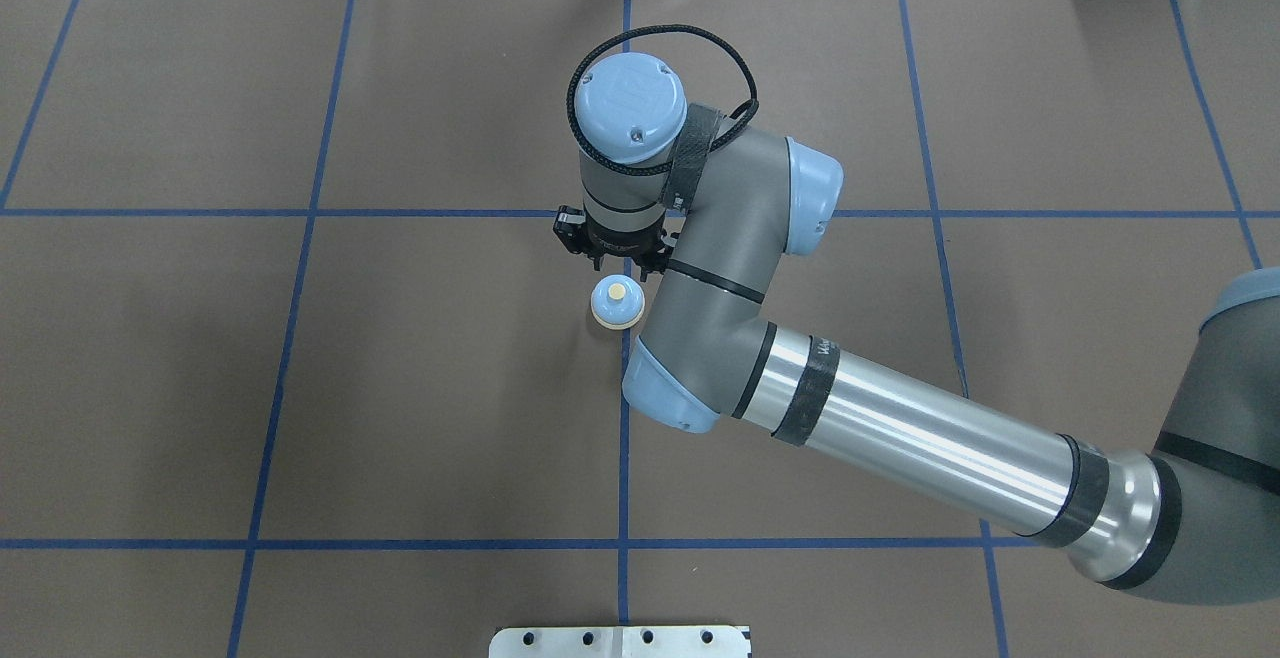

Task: Place and press bell with both arms
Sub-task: 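Press down on the bell button with the right gripper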

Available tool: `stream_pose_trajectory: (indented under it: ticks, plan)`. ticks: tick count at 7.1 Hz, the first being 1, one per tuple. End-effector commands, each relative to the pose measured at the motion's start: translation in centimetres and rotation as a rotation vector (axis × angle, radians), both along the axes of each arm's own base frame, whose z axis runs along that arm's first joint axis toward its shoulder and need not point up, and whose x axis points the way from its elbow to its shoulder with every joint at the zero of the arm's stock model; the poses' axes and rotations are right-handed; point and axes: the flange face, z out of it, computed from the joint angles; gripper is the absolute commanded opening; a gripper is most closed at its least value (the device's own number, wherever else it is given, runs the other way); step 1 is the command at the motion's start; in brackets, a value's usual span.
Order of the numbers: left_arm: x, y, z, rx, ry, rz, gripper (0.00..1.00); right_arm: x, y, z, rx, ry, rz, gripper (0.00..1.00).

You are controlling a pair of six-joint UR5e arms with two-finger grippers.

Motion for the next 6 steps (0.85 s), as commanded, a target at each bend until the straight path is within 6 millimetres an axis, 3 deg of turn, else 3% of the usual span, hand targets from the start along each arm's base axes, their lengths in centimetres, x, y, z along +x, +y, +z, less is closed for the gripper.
stream_pose_trajectory:
  ticks: [1,6]
  plan:
    - [0.1,0.0,-0.1,0.001,0.0,0.001,1.0,-0.3,-0.2,0.4,-0.009,0.005,0.003,0.0]
    - [0.1,0.0,0.2,-0.005,-0.001,0.001,1.0,-2.4,0.5,0.4,-0.013,0.024,-0.026,0.0]
